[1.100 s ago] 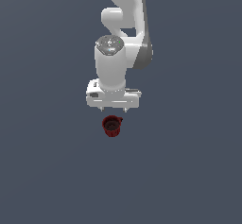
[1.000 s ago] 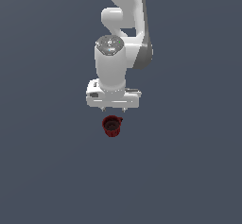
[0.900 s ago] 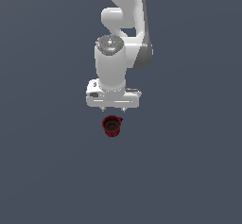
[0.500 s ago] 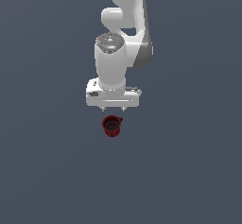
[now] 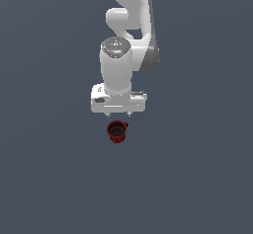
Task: Pick up the object and move it to a goal position.
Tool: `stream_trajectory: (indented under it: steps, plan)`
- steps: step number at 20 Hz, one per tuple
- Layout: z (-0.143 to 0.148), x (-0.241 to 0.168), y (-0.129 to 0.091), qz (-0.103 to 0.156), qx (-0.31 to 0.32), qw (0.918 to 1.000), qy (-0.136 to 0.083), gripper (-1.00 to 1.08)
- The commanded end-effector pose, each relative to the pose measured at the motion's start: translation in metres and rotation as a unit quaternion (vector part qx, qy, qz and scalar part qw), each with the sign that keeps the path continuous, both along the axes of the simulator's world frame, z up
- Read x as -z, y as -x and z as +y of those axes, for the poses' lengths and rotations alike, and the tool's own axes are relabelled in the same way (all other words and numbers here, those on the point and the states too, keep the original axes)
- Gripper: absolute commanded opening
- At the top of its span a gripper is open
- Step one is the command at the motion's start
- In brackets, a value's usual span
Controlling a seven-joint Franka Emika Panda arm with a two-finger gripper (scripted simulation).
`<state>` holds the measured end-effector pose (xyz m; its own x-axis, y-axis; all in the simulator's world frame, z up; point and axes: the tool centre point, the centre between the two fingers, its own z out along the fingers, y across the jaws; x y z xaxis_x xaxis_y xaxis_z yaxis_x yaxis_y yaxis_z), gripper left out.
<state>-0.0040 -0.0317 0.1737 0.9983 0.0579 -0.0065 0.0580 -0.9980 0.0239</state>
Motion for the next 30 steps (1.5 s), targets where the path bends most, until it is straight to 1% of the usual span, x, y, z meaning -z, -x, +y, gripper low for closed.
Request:
stream_trajectory:
  steps: [1,7,12,16,22,26,30]
  plan:
    - [0.0,0.004,0.001,0.0,-0.019,0.9998,0.0,0.68]
    - [0.002,0.017,0.003,-0.002,-0.086,0.9963,0.002,0.68]
    - [0.005,0.031,0.006,-0.004,-0.158,0.9874,0.003,0.68]
    - [0.008,0.042,0.009,-0.005,-0.217,0.9763,0.003,0.68]
    - [0.012,0.056,0.013,-0.008,-0.295,0.9553,0.003,0.68]
    - [0.014,0.063,0.015,-0.01,-0.333,0.9428,0.003,0.68]
    - [0.016,0.067,0.017,-0.011,-0.359,0.9332,0.003,0.68]
